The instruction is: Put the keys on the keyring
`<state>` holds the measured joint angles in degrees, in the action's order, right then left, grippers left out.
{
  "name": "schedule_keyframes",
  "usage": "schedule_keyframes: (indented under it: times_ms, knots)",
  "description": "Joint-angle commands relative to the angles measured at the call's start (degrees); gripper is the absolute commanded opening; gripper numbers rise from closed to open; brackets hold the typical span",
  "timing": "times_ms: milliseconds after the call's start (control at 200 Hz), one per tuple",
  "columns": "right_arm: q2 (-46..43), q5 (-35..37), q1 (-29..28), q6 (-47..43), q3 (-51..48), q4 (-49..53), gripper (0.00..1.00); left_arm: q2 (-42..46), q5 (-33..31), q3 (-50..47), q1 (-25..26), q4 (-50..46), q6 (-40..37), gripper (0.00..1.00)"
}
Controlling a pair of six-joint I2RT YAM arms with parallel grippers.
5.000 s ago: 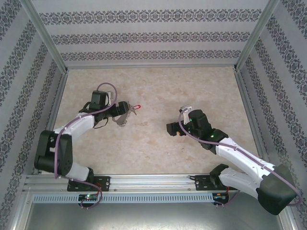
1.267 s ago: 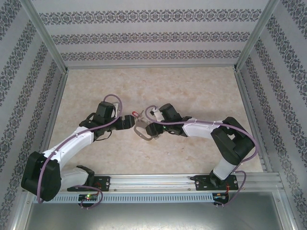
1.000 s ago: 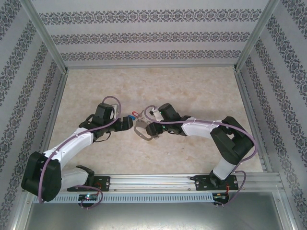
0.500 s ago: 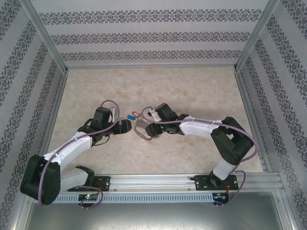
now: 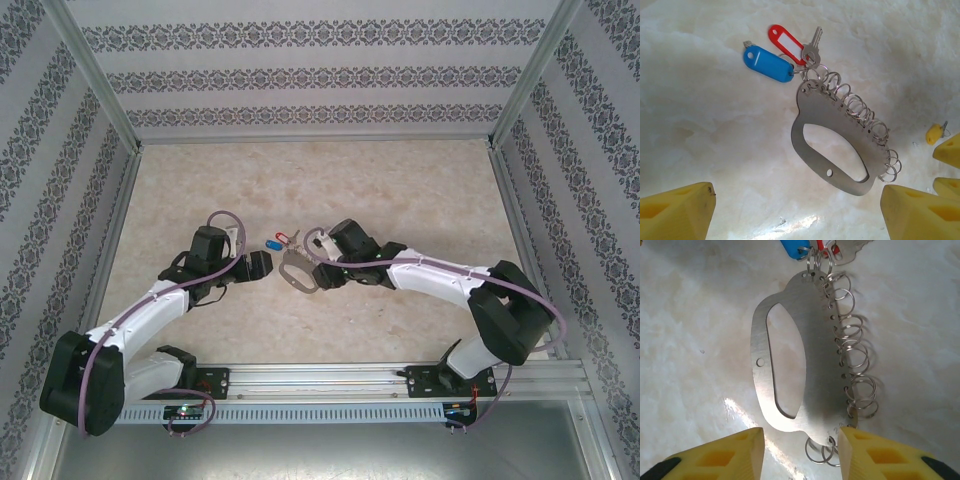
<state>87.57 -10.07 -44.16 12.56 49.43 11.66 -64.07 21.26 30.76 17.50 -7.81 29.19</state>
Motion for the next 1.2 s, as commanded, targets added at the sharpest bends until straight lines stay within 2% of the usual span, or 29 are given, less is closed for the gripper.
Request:
schedule_keyframes:
  times_ms: [0,180,325,525,754,1194]
  knots:
    - [-1.5,-0.4,-1.2,1.8,-2.5,2.1,0.40,0.1,1.5,-0.3,-0.6,2.4,1.0,0.86]
    - [-1.1,-2.3,-4.2,-3.4,-1.5,3.3,0.42,-0.9,2.3,-0.5,-0.5,3.8,1.6,0.85]
    - [-0.3,3.3,-4.9,-11.2,2.0,8.4,0.49,-1.1,3.2,-0.5,-0.6,4.1,2.5,0.85]
    - [2.6,7.7,-5.7,-17.8,5.3,13.6,0.50,1.6,1.7,-2.1,-0.6,3.6,2.9,0.85]
    - [7.0,13.0,-9.0,-24.0,7.9,16.7,0.45,1.4,1.8,-2.0,-0.5,3.6,2.4,0.85]
    - [13.5,19.8,-11.4,-29.6,12.3,18.9,0.34,1.7,2.1,-2.5,-0.7,4.0,2.2,0.85]
